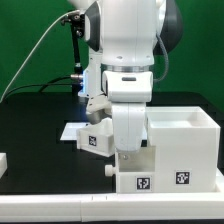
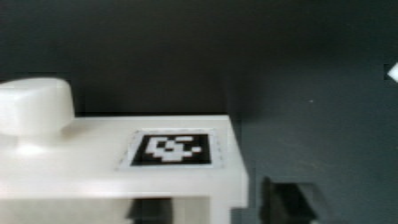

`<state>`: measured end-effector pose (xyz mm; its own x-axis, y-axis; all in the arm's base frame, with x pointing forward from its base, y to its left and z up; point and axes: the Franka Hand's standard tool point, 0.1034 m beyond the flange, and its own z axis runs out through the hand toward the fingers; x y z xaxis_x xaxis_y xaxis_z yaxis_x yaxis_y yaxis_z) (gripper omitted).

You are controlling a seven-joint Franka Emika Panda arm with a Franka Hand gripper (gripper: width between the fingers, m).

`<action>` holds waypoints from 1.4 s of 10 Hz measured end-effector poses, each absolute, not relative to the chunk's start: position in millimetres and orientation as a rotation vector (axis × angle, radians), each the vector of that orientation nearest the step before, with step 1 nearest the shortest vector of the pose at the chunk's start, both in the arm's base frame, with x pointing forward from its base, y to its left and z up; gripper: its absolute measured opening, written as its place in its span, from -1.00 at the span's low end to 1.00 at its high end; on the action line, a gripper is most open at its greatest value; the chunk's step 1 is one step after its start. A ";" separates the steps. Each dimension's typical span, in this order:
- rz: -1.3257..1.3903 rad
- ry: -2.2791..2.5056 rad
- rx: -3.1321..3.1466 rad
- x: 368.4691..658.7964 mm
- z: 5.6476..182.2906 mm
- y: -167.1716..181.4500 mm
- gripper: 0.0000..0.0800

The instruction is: Assemble drawer

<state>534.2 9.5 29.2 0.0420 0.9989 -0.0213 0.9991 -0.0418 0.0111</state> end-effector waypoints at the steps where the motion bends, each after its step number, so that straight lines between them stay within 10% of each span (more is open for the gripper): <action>1: -0.025 2.161 2.251 534.2 34.8 9.8 -0.12; 3: -0.048 2.157 2.250 537.6 51.0 7.5 0.53; 6: -0.057 2.174 2.243 552.8 66.8 -17.3 0.62; 14: 0.104 2.278 2.395 547.2 29.8 -86.2 0.62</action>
Offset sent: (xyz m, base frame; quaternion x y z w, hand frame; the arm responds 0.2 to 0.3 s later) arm 0.0178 -0.0109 0.0369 0.0326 -0.0246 -0.0131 0.9991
